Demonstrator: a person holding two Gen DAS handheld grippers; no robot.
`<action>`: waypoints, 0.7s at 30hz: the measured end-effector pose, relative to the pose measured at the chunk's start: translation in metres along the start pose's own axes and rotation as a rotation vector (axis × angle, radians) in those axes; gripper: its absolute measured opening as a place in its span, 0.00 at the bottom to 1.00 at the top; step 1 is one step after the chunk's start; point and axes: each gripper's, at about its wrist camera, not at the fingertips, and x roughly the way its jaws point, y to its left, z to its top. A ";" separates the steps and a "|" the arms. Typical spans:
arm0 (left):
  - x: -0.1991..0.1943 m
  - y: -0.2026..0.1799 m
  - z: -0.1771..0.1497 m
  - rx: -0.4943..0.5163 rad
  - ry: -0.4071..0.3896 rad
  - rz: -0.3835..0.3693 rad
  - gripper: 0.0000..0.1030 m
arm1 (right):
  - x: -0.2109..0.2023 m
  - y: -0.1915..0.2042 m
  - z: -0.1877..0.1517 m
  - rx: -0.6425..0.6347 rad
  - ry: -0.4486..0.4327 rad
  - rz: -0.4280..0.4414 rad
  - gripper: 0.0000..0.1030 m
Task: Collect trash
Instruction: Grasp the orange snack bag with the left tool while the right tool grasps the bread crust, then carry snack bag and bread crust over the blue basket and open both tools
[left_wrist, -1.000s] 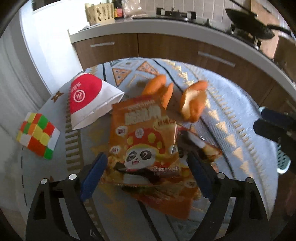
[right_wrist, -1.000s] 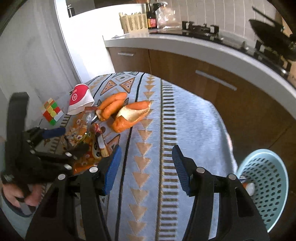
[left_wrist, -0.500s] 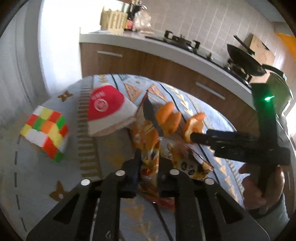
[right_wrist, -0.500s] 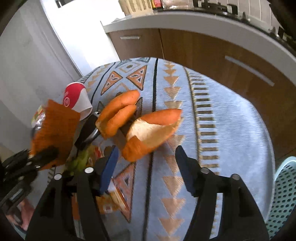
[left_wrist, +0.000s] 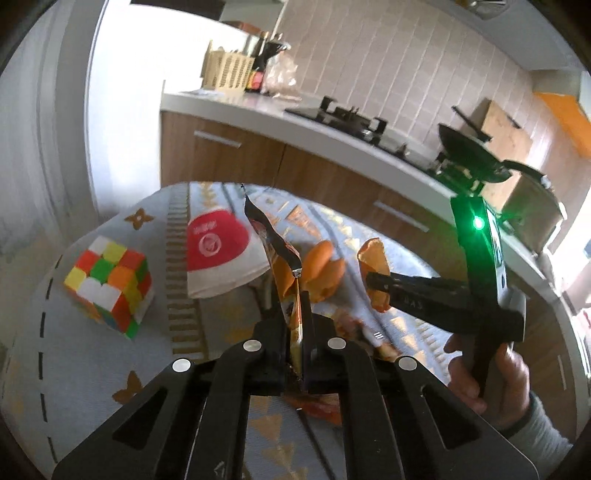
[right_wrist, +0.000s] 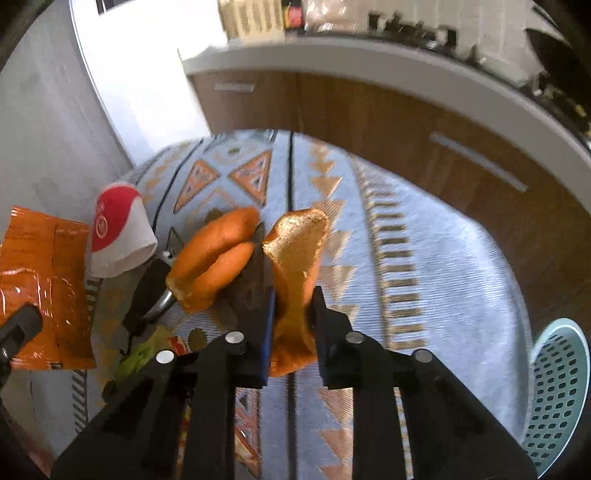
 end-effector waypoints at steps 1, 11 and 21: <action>-0.005 -0.005 0.002 0.010 -0.014 -0.017 0.03 | -0.008 -0.002 -0.001 0.001 -0.018 -0.004 0.14; -0.027 -0.094 0.017 0.149 -0.087 -0.179 0.03 | -0.124 -0.080 -0.018 0.098 -0.215 -0.103 0.14; -0.004 -0.223 0.006 0.309 -0.036 -0.395 0.03 | -0.202 -0.188 -0.068 0.254 -0.242 -0.231 0.14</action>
